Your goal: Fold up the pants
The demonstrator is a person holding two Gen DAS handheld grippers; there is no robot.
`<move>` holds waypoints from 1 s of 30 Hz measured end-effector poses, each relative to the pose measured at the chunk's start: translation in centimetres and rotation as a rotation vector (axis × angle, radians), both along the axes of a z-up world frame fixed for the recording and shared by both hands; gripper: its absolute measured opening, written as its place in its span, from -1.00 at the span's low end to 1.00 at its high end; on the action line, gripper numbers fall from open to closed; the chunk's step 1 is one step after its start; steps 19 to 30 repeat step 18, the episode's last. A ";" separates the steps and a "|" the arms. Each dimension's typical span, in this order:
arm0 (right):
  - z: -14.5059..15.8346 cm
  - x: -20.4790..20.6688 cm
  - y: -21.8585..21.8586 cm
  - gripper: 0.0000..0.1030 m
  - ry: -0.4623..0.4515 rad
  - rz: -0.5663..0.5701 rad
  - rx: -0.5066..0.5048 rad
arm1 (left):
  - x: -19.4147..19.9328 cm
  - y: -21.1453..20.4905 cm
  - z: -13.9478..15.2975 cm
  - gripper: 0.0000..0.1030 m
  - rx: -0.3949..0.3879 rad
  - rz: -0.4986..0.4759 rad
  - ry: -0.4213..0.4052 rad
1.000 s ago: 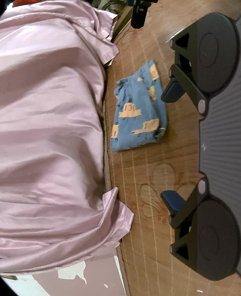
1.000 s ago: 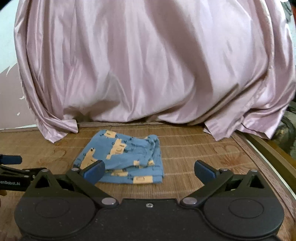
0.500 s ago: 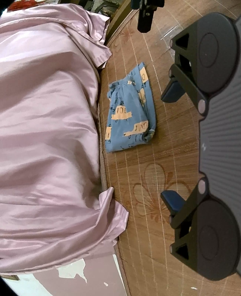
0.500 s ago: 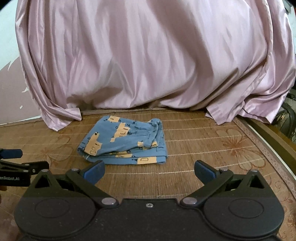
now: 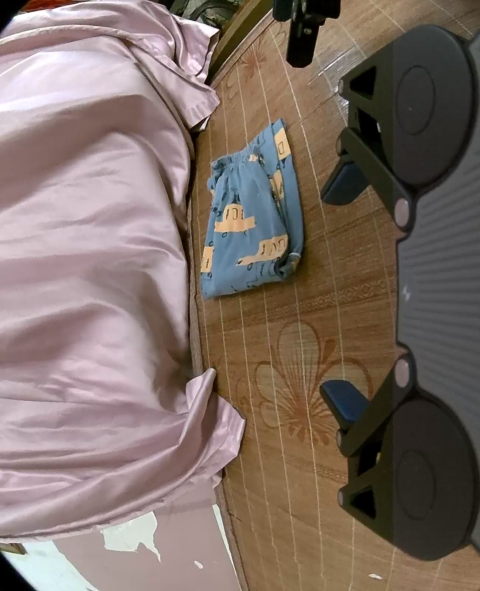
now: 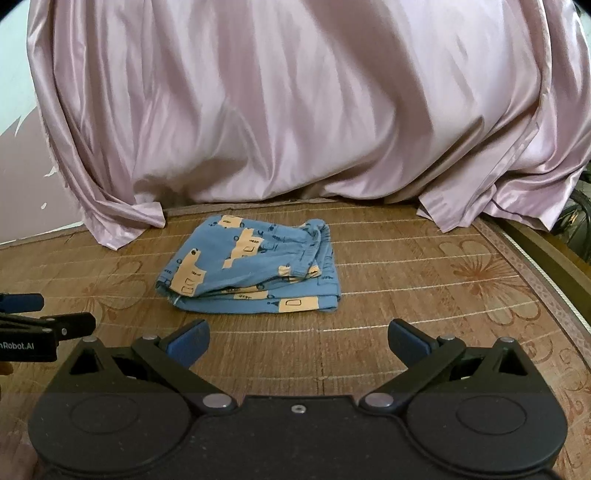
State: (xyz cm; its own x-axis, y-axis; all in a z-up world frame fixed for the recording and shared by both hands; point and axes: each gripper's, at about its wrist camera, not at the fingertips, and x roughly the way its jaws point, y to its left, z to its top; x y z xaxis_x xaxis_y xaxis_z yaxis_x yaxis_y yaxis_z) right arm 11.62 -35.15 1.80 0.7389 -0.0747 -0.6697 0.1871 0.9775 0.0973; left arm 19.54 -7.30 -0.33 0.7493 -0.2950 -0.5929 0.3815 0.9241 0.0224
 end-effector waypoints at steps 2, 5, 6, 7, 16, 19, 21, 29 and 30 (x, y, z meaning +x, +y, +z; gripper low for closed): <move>-0.1 0.0 0.0 0.99 0.002 0.005 -0.001 | -0.1 0.0 0.0 0.99 0.002 -0.002 -0.002; -0.2 0.1 0.0 0.99 0.007 0.010 -0.001 | -0.1 0.0 0.0 0.99 0.002 0.001 0.002; -0.2 0.1 0.0 0.99 0.009 0.011 0.000 | -0.1 0.0 0.0 0.99 0.003 0.003 0.004; -0.2 0.1 0.1 0.99 0.010 0.012 0.000 | 0.0 0.0 0.0 0.99 0.006 0.008 0.009; -0.4 0.2 0.1 0.99 0.020 0.023 0.003 | 0.0 0.2 -0.2 1.00 0.019 -0.001 0.019; -0.4 0.2 0.1 0.99 0.022 0.024 0.004 | -0.1 0.2 -0.3 0.99 0.021 0.004 0.015; -0.4 0.2 0.1 0.99 0.022 0.024 0.004 | -0.1 0.2 -0.3 0.99 0.021 0.004 0.015; -0.4 0.2 0.1 0.99 0.022 0.024 0.004 | -0.1 0.2 -0.3 0.99 0.021 0.004 0.015; -0.4 0.2 0.1 0.99 0.022 0.024 0.004 | -0.1 0.2 -0.3 0.99 0.021 0.004 0.015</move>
